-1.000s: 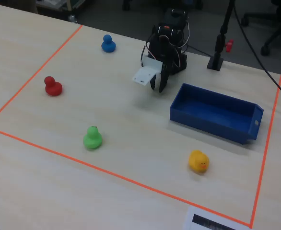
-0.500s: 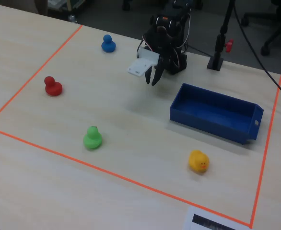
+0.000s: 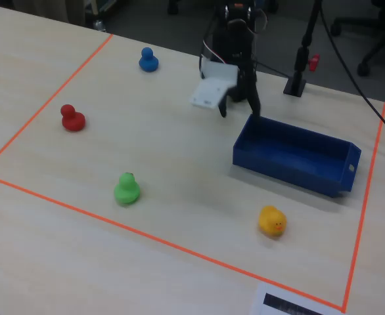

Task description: Grasp yellow duck and put it into box.

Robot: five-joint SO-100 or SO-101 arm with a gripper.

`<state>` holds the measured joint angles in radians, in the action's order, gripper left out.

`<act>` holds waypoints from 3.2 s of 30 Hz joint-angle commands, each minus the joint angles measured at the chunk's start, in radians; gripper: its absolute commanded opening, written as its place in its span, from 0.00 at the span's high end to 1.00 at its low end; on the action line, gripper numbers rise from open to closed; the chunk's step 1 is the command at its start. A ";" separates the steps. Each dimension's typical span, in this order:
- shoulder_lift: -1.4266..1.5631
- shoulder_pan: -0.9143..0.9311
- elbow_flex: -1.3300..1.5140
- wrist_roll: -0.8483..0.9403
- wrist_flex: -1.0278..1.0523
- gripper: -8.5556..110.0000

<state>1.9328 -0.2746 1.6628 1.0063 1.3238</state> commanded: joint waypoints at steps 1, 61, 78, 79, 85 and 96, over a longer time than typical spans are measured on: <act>-0.331 -0.106 -0.324 -0.057 -0.011 0.58; -1.189 -0.132 -1.014 0.230 -0.430 0.60; -1.213 -0.155 -0.911 0.196 -0.479 0.83; -1.213 -0.155 -0.911 0.187 -0.479 0.91; -1.200 -0.149 -0.950 0.127 -0.417 0.93; -0.776 -0.046 -1.057 -0.063 0.002 0.93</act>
<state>0.9066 -0.3590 0.6765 0.9971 1.1566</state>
